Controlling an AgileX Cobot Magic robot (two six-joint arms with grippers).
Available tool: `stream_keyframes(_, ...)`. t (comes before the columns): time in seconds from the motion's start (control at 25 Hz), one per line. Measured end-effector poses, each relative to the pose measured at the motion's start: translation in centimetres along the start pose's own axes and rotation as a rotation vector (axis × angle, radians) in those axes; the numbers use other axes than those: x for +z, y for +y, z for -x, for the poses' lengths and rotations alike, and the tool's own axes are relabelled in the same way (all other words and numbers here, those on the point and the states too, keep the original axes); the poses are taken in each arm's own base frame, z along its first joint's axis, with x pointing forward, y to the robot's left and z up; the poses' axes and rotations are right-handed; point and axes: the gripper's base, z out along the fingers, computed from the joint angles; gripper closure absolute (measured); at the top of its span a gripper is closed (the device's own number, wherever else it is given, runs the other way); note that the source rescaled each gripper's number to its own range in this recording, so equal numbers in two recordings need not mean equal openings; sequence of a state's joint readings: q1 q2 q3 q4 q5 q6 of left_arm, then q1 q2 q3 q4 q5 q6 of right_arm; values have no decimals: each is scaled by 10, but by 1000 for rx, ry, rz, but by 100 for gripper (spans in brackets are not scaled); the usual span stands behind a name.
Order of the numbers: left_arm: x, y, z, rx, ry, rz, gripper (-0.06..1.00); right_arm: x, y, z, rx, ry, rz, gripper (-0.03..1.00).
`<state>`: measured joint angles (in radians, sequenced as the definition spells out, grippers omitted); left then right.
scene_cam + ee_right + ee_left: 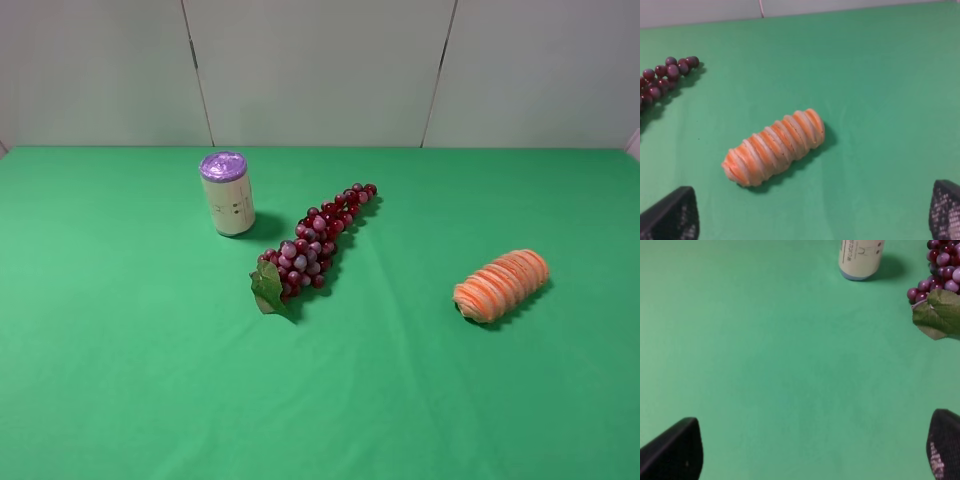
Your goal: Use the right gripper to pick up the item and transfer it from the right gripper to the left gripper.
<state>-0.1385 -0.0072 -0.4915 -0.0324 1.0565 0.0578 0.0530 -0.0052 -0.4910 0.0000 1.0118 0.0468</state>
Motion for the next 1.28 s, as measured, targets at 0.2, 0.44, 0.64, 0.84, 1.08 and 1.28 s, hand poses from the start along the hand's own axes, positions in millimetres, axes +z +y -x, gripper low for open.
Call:
stream_keyframes(0.2,0,0,0,0,0,0,-6,0,0,0,0,0,0,-3)
stream_keyframes(0.44,0,0,0,0,0,0,-6,0,0,0,0,0,0,-3)
stream_keyframes(0.64,0,0,0,0,0,0,-6,0,0,0,0,0,0,-3)
stream_keyframes(0.84,0,0,0,0,0,0,-6,0,0,0,0,-1,0,-3)
stream_keyframes(1.08,0,0,0,0,0,0,-6,0,0,0,0,-1,0,-3)
stream_keyframes(1.28,0,0,0,0,0,0,-6,0,0,0,0,-1,0,-3)
